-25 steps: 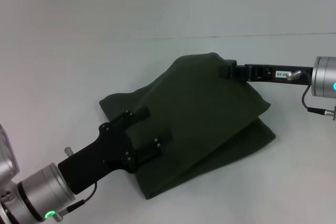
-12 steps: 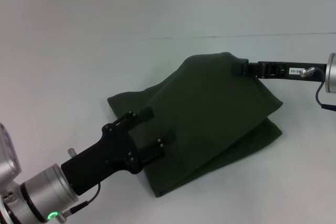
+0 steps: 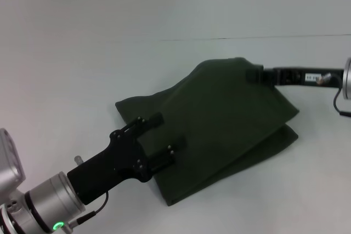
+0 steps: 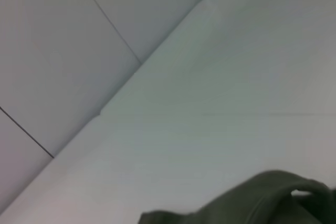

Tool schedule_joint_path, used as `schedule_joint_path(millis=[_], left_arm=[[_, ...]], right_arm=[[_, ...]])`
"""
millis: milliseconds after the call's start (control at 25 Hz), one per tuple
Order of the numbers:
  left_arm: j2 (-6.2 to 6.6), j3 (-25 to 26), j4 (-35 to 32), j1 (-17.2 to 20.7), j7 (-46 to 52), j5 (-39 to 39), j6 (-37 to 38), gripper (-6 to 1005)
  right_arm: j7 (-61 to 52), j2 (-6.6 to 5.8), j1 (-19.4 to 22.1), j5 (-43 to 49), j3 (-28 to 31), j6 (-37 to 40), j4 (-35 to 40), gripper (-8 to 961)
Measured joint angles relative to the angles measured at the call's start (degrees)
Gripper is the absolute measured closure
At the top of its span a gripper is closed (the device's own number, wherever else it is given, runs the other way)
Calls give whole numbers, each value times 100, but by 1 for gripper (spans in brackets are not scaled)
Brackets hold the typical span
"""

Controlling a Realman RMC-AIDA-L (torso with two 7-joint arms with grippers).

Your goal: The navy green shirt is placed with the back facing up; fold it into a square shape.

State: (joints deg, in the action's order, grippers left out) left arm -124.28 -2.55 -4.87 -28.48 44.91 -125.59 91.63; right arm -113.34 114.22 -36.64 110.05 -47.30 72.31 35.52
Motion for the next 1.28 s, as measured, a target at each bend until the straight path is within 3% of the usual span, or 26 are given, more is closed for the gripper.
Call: schedule_joint_path(millis=[360, 800, 920, 1080, 1240, 1280], left_arm=[[0, 0, 20, 0, 0, 0, -8, 221], [7, 86, 38, -77, 9, 33, -126, 220], [10, 100, 28, -91, 9, 134, -137, 220], [18, 152, 18, -104, 43, 264, -186, 221], [18, 223, 2, -144, 157, 414, -371, 219], [18, 254, 7, -151, 186, 429, -429, 219]], right_arm=[[-42, 54, 376, 70, 26, -419, -64, 858], [67, 71, 515, 55, 162, -852, -178, 846], [68, 18, 547, 50, 398, -910, -140, 732], [49, -139, 412, 34, 529, -813, -50, 572], [-6, -168, 282, 34, 530, -778, 19, 388], [-26, -176, 244, 34, 530, -769, 26, 389]])
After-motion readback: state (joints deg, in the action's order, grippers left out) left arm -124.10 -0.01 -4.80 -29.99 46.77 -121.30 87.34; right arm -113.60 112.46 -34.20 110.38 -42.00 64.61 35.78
